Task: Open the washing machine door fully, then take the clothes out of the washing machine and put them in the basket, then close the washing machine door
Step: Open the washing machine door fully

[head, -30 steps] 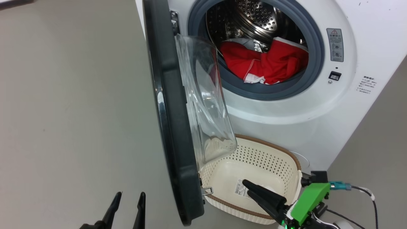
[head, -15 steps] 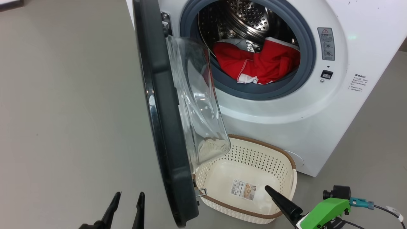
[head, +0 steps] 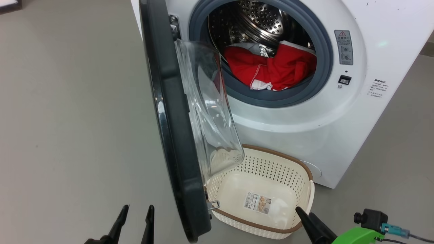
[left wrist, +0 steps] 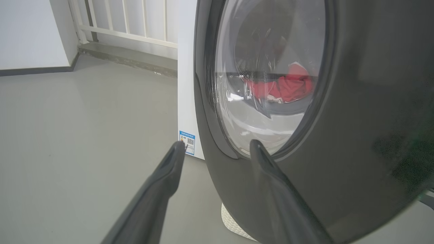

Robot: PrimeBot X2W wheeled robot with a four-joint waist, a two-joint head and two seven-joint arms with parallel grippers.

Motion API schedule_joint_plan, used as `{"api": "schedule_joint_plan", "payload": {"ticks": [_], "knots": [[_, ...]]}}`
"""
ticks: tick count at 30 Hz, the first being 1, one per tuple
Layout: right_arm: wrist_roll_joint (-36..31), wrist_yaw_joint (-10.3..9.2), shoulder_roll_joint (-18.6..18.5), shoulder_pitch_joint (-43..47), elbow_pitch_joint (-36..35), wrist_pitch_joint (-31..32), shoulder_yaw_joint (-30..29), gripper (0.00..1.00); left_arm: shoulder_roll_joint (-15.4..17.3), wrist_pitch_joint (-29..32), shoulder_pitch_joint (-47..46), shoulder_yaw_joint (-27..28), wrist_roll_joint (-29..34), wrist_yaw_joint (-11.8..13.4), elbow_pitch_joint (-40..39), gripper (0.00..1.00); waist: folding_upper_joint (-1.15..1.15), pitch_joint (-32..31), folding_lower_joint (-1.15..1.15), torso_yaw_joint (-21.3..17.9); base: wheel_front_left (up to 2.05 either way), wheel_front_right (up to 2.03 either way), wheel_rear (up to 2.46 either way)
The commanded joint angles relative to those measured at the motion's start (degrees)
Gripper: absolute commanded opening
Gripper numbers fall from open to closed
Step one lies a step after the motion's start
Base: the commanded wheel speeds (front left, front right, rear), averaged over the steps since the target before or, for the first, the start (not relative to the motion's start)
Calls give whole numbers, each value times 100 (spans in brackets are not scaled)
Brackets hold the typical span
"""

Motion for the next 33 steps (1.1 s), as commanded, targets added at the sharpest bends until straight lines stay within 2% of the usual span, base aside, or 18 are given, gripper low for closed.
{"api": "schedule_joint_plan", "payload": {"ticks": [1, 6, 11, 20, 22, 33], "knots": [[-116, 44, -118, -125, -49, -292, 263, 100, 44, -70, -68, 183, 49, -37, -106, 100, 0, 4, 0, -6, 0, 0, 0], [-392, 44, -336, -279, 146, -876, 750, 100, 44, -70, -81, 187, 56, -42, -111, 100, 0, 33, 0, -24, 0, 0, 0], [-948, 44, -492, -445, 309, -1053, 901, 100, 44, -70, -89, 193, 56, -38, -113, 100, 0, 57, 0, -45, 0, 0, 0], [-2831, 44, -262, -130, -54, -1059, -2, 100, 44, -70, -123, 206, 33, -36, -101, 100, 0, 83, 0, -49, 0, 0, 0], [-3012, 44, -220, -77, -121, -1060, -116, 100, 44, -70, -128, 207, 31, -36, -100, 100, 0, 86, 0, -49, 0, 0, 0], [-4826, 44, 436, 544, -1034, -1060, -1595, 100, 44, -70, -151, 219, 50, -26, -111, 100, 0, 63, 0, -45, 0, 0, 0]]}}
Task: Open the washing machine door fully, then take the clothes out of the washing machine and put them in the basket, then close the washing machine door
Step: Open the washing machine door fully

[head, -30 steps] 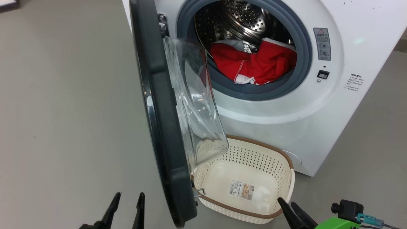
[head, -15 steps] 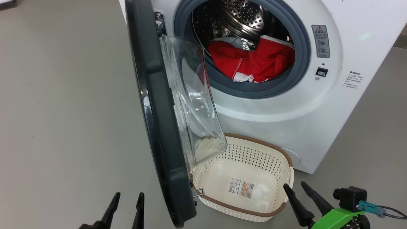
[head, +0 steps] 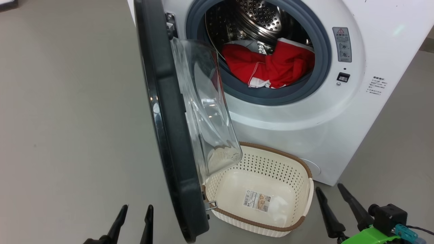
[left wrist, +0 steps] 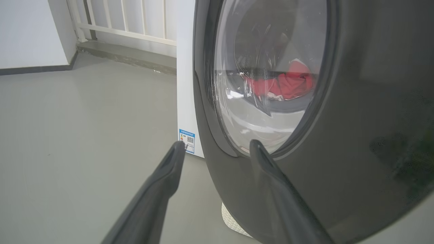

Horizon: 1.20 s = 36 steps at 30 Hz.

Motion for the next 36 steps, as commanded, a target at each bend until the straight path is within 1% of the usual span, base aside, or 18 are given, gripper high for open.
{"api": "schedule_joint_plan", "payload": {"ticks": [1, 5, 18, 19, 20, 22, 25, 28, 30, 31, 34, 36], "knots": [[-121, 43, -8, -11, -205, -69, 25, 100, 44, -70, -154, 187, 38, -19, -140, 100, 0, 2, 0, 1, 0, 0, 0], [-322, 43, 130, 138, -338, -69, -202, 100, 44, -70, -178, 180, 39, -10, -182, 100, 0, 6, 0, 5, 0, 0, 0], [-418, 43, 242, 227, -262, -70, -272, 100, 44, -70, -156, 211, 64, -2, -255, 100, 0, -14, 0, -27, 0, 0, 0], [-424, 43, 245, 224, -265, -70, -273, 100, 44, -70, -167, 233, 31, 19, -304, 30, 0, -13, 0, -29, 0, 0, 0], [-430, 43, 246, 219, -269, -70, -275, 100, 44, -70, -177, 269, 6, 54, -371, 0, 0, -11, 0, -30, 0, 0, 0], [-443, 43, 245, 208, -275, -70, -277, 100, 44, -70, -216, 352, -17, 125, -582, 0, 0, -6, 0, -30, 0, 0, 0], [-455, 43, 242, 202, -294, -70, -283, 100, 44, -70, -310, 497, -174, 210, -1138, 0, 0, 0, 0, -23, 0, 0, 0], [-455, 43, 236, 203, -312, -70, -291, 100, 44, -70, -453, 598, -391, 227, -1853, 0, 0, 9, 0, -7, 0, 0, 0], [-454, 43, 229, 202, -320, -70, -287, 100, 44, -70, -560, 572, -418, 208, -2359, 0, 0, 17, 0, -1, 0, 0, 0], [-454, 43, 229, 202, -320, -70, -287, 100, 44, -70, -560, 572, -418, 208, -2359, 0, 0, 17, 0, -1, 0, 0, 0], [-455, 43, 227, 197, -322, -70, -267, 100, 44, -70, -658, 296, -335, 110, -3058, 0, 0, 20, 0, -11, 0, 0, 0], [-455, 43, 223, 189, -327, -70, -255, 100, 44, -70, -619, -92, -233, 0, -3308, 0, 0, 31, 0, -20, 0, 0, 0]]}}
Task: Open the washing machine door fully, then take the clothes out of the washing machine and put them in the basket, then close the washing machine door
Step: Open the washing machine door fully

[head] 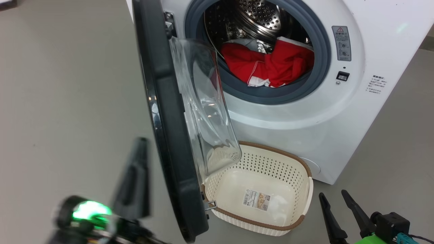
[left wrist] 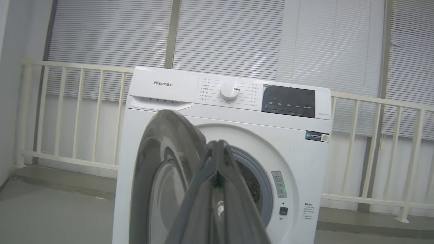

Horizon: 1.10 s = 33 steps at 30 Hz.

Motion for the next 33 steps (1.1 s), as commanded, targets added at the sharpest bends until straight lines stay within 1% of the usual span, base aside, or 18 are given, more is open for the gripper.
{"api": "schedule_joint_plan", "payload": {"ticks": [1, 3, 6, 8, 11, 13, 17, 22, 27, 30, 33], "knots": [[-102, 43, -54, -127, -150, -69, 128, 100, 39, -21, -80, 91, 67, -47, -126, 0, 0, 6, 0, -6, 0, 0, 0], [-106, 43, -60, -140, -146, -69, 143, 100, 39, -21, 53, -493, 224, -189, 99, 0, 0, 18, 0, -18, 0, 0, 0], [-115, 43, -63, -154, -135, -69, 167, 100, 39, -21, 237, -1204, 211, -298, 773, 0, 0, 25, 0, -30, 0, 0, 0], [-119, 43, -59, -161, -128, -69, 182, 100, 39, -21, 299, -1427, 182, -323, 1328, 0, 0, 29, 0, -41, 0, 0, 0], [-123, 43, -53, -167, -124, -69, 190, 100, 39, -21, 274, -1492, 27, -334, 1857, 0, 0, 45, 0, -43, 0, 0, 0], [-125, 43, -50, -167, -123, -69, 181, 100, 39, -21, 225, -1415, -98, -289, 2052, 0, 0, 50, 0, -36, 0, 0, 0], [-130, 43, -46, -159, -133, -69, 172, 100, 39, -21, 120, -1217, -232, -102, 2266, 0, 0, 69, 0, -13, 0, 0, 0], [-131, 43, -55, -183, -140, -69, 145, 100, 39, -21, 112, -900, -495, 202, 2309, 0, 0, 100, 0, 31, 0, 0, 0], [-144, 43, -50, -197, -146, -69, 144, 100, 39, -21, 181, -420, -677, 510, 2270, 0, 0, 113, 0, 70, 0, 0, 0], [-148, 43, -46, -201, -152, -69, 158, 100, 39, -21, 243, -96, -610, 601, 2246, 0, 0, 126, 0, 84, 0, 0, 0], [-148, 43, -54, -212, -166, -69, 179, 100, 39, -21, 265, 263, -513, 622, 2248, 0, 0, 154, 0, 92, 0, 0, 0]]}}
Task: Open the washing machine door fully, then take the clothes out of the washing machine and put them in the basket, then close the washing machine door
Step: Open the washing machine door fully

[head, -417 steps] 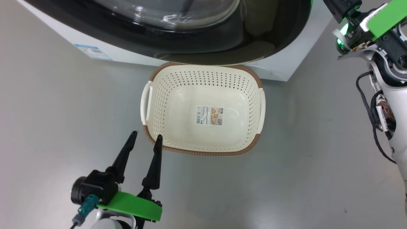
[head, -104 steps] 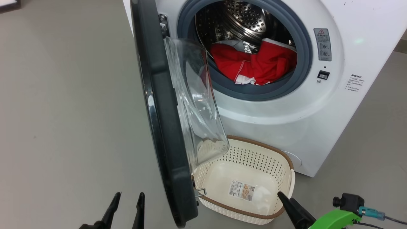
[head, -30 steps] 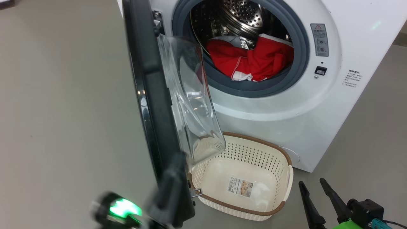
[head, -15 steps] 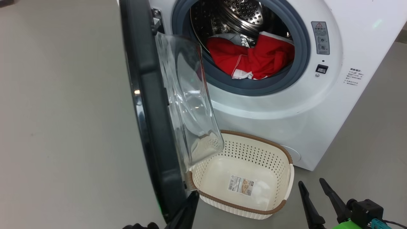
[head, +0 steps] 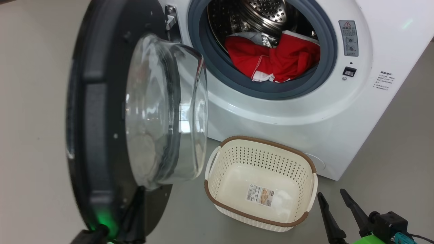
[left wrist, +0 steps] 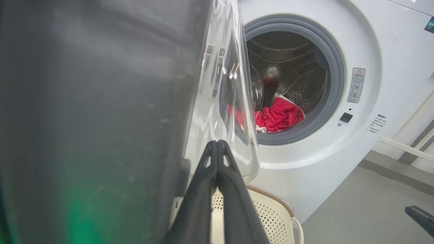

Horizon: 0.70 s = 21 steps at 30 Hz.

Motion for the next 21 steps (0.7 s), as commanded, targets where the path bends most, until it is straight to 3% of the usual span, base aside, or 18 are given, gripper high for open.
{"api": "schedule_joint_plan", "payload": {"ticks": [1, 21], "knots": [[-9, 43, -60, -204, -156, -61, 158, 100, 53, -29, -114, 489, 65, 72, -132, 0, 0, 27, 0, 2, 0, 0, 0], [-22, 43, -117, -467, -174, -61, 187, 100, 53, -29, -763, 3172, 578, -85, 250, 0, 0, 461, 0, -291, 0, 0, 0]]}}
